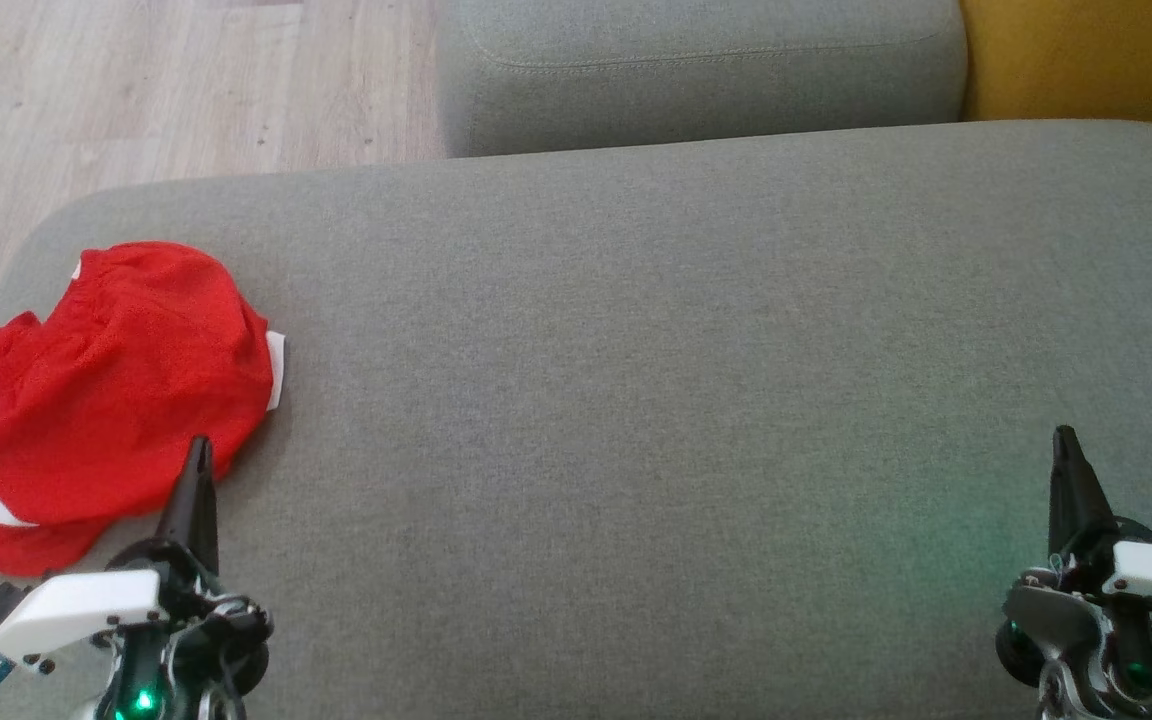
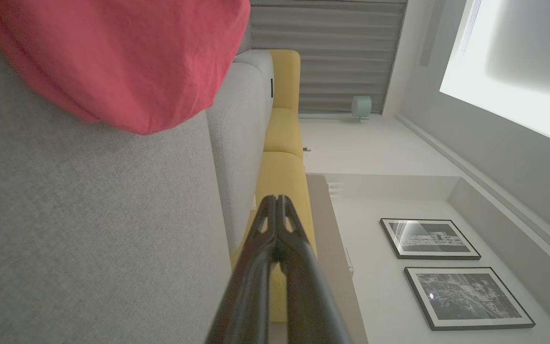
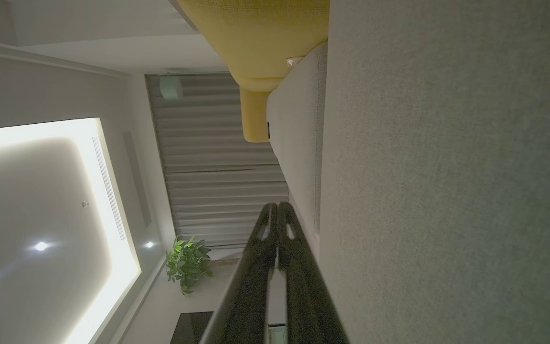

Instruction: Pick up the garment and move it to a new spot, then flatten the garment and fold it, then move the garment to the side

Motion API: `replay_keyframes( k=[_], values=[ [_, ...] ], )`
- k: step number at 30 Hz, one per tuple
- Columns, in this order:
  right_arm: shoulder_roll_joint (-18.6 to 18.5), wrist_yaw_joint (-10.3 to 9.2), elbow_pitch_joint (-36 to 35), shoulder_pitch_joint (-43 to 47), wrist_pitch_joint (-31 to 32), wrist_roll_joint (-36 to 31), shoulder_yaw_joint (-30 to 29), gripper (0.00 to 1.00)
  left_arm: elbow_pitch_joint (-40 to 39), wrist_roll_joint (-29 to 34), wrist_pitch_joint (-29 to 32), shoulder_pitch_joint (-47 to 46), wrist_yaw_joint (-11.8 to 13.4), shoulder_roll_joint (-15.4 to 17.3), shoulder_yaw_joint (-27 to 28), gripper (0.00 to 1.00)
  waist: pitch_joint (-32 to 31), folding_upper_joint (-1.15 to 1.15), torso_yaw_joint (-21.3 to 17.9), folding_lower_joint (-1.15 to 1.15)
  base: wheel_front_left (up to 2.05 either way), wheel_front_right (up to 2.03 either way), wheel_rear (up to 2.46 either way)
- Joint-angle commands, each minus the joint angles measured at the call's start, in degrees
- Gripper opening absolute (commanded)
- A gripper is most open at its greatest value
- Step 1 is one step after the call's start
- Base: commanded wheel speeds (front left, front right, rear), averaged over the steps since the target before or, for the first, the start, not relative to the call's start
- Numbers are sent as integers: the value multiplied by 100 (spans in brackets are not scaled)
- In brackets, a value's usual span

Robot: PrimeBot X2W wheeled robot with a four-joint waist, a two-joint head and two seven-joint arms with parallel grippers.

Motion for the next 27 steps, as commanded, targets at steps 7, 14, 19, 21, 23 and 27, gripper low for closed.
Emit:
replay_keyframes(
  k=[7,14,19,21,23,27],
  values=[
    [-32,86,-207,-314,31,-48,115,0,-189,64,47,-316,-41,53,200,0,0,0,0,0,0,0,0],
    [-31,86,-207,-315,31,-49,114,0,-189,65,48,-317,-41,52,201,0,0,0,0,0,0,0,0],
    [-31,86,-207,-315,32,-49,113,0,-189,66,49,-317,-41,51,202,0,0,0,0,0,0,0,0],
    [-31,86,-207,-315,32,-50,113,0,-189,66,49,-317,-41,51,202,0,0,0,0,0,0,0,0],
    [-30,86,-207,-315,33,-50,113,0,-189,66,49,-317,-41,51,203,0,0,0,0,0,0,0,0],
    [-30,86,-207,-315,33,-50,112,0,-189,67,50,-317,-41,50,203,0,0,0,0,0,0,0,0]
  ],
)
